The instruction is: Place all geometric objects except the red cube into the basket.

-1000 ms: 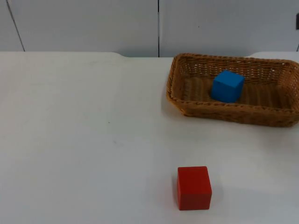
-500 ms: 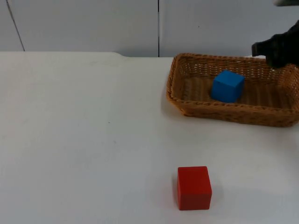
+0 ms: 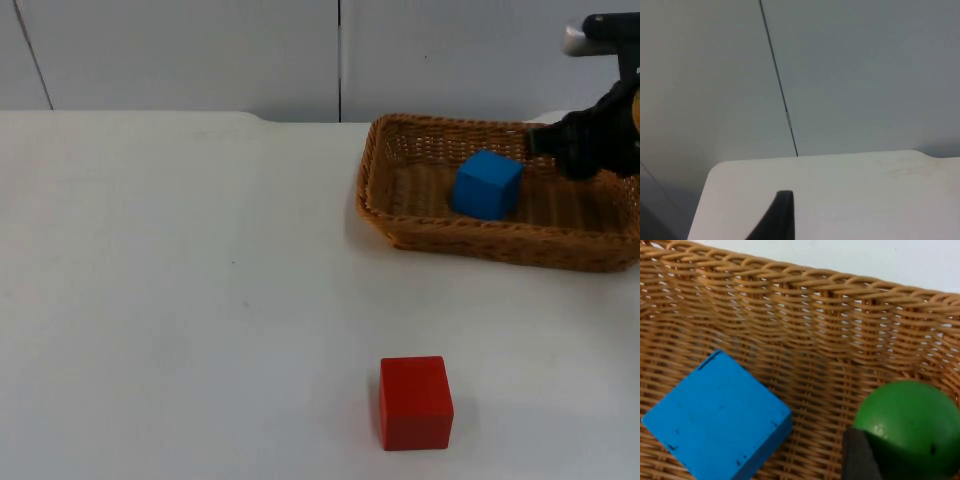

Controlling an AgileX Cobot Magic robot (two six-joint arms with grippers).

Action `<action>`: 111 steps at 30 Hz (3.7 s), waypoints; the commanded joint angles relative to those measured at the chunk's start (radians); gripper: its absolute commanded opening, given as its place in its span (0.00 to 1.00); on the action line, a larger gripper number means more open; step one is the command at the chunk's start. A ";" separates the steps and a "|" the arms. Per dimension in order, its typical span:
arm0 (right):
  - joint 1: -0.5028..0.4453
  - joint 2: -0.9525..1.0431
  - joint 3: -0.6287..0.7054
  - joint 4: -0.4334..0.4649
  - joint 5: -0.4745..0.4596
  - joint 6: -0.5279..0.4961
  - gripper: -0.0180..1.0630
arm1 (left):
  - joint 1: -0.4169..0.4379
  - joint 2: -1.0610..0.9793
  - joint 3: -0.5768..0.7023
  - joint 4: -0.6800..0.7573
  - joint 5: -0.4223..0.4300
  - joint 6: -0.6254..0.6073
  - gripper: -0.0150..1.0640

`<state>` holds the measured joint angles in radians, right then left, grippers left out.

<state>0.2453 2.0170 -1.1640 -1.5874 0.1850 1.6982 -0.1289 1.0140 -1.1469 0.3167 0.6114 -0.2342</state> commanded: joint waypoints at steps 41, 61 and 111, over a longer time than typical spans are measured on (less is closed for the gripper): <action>-0.003 -1.061 0.453 -0.157 -0.358 0.084 0.98 | 0.002 0.002 0.006 -0.029 0.006 0.049 0.98; -0.003 -1.055 0.511 -0.106 -0.100 -0.038 0.95 | 0.002 -0.006 0.006 -0.070 0.057 0.065 0.98; -0.005 -1.661 0.329 0.902 0.601 -1.218 0.95 | -0.022 -0.255 0.045 0.042 -0.170 0.059 0.98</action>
<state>0.2453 0.3508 -0.8278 -0.6469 0.7590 0.4575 -0.1479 0.7686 -1.1092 0.3414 0.4569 -0.1373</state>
